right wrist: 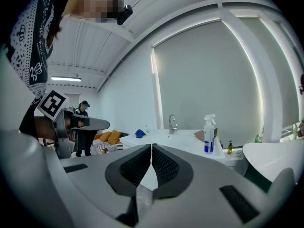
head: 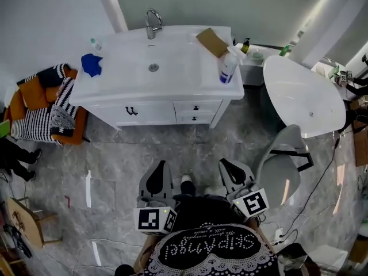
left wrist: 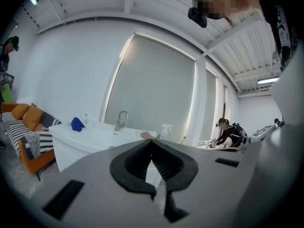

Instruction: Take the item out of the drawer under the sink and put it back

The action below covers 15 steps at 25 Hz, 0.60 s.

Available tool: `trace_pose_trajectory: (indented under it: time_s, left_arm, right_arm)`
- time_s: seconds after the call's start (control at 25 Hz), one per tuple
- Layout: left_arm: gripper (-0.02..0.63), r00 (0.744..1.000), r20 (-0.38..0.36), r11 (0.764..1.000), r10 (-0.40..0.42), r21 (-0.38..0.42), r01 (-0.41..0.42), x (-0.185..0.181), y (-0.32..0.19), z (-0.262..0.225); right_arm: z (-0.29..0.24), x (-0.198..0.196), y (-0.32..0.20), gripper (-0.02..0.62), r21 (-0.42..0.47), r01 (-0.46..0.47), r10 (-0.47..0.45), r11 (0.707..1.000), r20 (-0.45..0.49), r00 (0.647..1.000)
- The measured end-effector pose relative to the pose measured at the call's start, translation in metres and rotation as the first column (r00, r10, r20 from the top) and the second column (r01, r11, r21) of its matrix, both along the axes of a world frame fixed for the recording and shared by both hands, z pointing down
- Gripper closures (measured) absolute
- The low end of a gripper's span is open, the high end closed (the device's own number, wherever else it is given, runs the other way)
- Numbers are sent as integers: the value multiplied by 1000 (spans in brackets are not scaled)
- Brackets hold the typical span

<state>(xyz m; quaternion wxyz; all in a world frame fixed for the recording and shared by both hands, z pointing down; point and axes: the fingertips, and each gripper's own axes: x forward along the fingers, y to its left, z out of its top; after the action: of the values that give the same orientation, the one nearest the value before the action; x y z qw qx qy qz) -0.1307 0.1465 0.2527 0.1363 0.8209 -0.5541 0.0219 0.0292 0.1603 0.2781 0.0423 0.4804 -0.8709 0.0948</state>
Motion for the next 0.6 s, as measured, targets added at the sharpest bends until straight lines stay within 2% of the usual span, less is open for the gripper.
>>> trace_pose_trajectory:
  time_s: [0.6]
  left_arm:
    - [603, 1000, 1, 1000, 3, -24, -3, -33, -22, 7]
  right_arm:
    - [3, -33, -19, 575, -8, 5, -5, 1000, 21, 1000]
